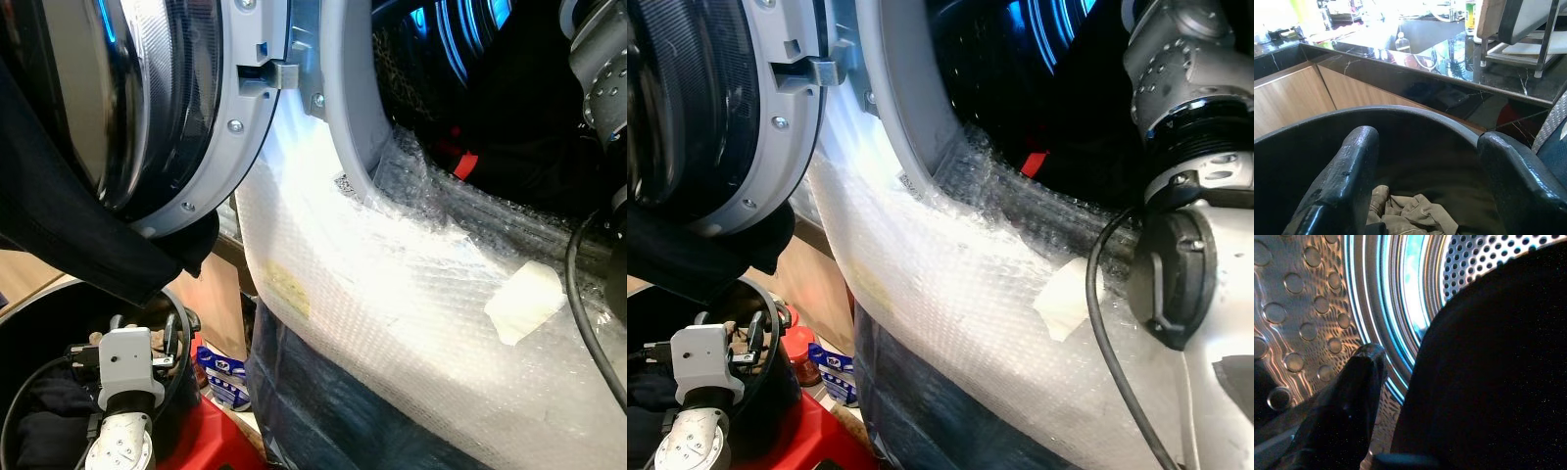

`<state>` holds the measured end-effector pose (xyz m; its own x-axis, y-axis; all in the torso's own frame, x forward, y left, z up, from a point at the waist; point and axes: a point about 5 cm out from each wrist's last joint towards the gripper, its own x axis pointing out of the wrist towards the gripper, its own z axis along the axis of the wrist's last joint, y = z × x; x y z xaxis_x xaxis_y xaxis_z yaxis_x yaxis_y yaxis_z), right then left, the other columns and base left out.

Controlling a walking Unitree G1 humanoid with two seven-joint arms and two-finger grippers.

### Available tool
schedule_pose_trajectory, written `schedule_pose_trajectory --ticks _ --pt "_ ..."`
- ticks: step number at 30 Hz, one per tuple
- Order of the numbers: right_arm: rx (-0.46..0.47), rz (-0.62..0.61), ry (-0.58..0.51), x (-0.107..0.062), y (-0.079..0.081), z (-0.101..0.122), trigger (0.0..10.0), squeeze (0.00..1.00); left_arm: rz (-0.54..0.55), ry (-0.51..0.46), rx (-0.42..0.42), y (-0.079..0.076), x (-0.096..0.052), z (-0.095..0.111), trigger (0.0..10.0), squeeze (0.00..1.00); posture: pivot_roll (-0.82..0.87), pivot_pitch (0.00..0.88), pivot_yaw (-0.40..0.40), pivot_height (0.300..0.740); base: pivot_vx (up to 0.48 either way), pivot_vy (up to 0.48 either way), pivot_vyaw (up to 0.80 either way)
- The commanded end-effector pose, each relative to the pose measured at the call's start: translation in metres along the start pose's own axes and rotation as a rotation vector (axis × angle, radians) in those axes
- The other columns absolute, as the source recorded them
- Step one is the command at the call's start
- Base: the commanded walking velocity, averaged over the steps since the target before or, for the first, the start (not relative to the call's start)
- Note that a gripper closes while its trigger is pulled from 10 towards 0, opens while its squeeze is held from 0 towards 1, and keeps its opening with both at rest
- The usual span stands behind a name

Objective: Clothes washing

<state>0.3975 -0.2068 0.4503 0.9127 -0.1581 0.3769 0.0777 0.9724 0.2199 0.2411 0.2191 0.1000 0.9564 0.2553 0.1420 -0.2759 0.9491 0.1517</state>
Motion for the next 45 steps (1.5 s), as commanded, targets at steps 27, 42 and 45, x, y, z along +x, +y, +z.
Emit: schedule_pose_trajectory --ticks 27,42,45 --pt "0.15 0.37 -0.272 -0.101 0.061 0.075 10.0 0.0 -0.059 0.073 -0.019 -0.019 -0.005 -0.012 10.0 0.0 -0.02 0.115 -0.057 0.74 0.0 0.0 0.0" --pt "0.255 0.587 -0.146 -0.125 0.047 0.073 10.0 0.0 -0.075 0.105 -0.016 -0.02 -0.008 -0.021 10.0 0.0 -0.04 0.118 -0.07 0.74 0.0 0.0 0.0" --pt "0.174 0.512 -0.09 -0.123 0.036 0.058 10.0 0.0 -0.076 0.114 -0.014 -0.02 -0.008 -0.023 10.0 0.0 -0.04 0.118 -0.07 0.74 0.0 0.0 0.0"
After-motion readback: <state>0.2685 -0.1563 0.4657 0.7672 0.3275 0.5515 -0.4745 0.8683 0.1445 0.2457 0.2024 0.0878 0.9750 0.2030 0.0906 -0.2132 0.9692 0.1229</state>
